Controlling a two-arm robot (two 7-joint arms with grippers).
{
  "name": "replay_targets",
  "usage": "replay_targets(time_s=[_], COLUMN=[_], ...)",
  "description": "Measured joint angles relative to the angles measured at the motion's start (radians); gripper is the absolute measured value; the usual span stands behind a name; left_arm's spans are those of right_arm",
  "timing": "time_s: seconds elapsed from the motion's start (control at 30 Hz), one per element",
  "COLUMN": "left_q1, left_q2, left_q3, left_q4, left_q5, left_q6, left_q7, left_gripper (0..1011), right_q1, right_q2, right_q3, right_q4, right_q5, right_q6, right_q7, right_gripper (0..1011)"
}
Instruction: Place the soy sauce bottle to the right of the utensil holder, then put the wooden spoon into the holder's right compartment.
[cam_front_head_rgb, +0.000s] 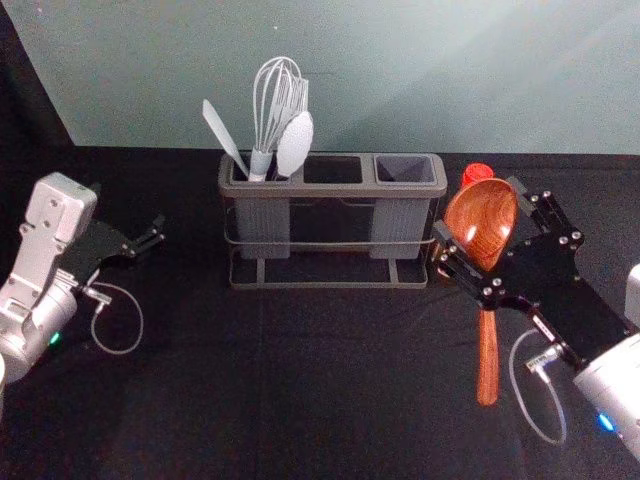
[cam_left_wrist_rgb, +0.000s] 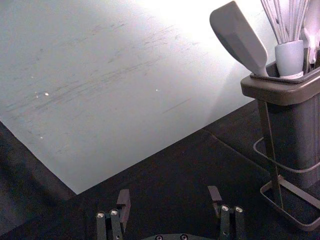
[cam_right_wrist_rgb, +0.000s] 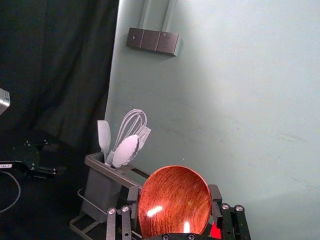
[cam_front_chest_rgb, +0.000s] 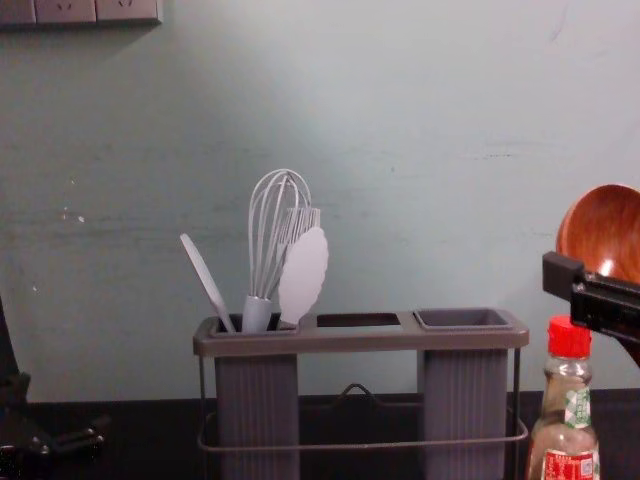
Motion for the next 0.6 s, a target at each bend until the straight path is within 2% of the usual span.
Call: replay_targets(time_s=[0.07,0.2,0.27,0.3,0.33,0.5,0.53,0.57,0.6], left_q1=[0.000,0.000,0.000,0.000,0.000,0.000,0.000,0.000,0.000], left_q2=[0.000,0.000,0.000,0.000,0.000,0.000,0.000,0.000,0.000], left_q3=[0.000,0.000,0.000,0.000,0.000,0.000,0.000,0.000,0.000], left_q4=[0.000,0.000,0.000,0.000,0.000,0.000,0.000,0.000,0.000], left_q5=[0.000,0.000,0.000,0.000,0.000,0.000,0.000,0.000,0.000], left_q6=[0.000,0.000,0.000,0.000,0.000,0.000,0.000,0.000,0.000], left_q7=[0.000,0.000,0.000,0.000,0.000,0.000,0.000,0.000,0.000], left_gripper=[1011,1011,1011,1011,1011,1011,1011,1011,1011], right_q1=[0.011,0.067,0.125,0.125,0.157,0.248,0.282,0.282,0.310], right_q2=[-0.001,-0.009,-0.018,-0.018,-0.021,-0.035,-0.040,-0.040,-0.045], right_q3=[-0.003,-0.021,-0.042,-0.042,-0.053,-0.084,-0.094,-0.094,-0.101], right_q4=[0.006,0.038,0.073,0.073,0.093,0.157,0.183,0.183,0.205], right_q5=[0.001,0.000,-0.007,-0.007,-0.012,-0.020,-0.021,-0.021,-0.021], right_q6=[-0.004,-0.020,-0.035,-0.035,-0.043,-0.070,-0.081,-0.081,-0.091], right_q7=[-0.001,-0.002,-0.003,-0.003,-0.002,0.003,0.005,0.005,0.008], right_gripper=[846,846,846,847,846,846,846,846,846])
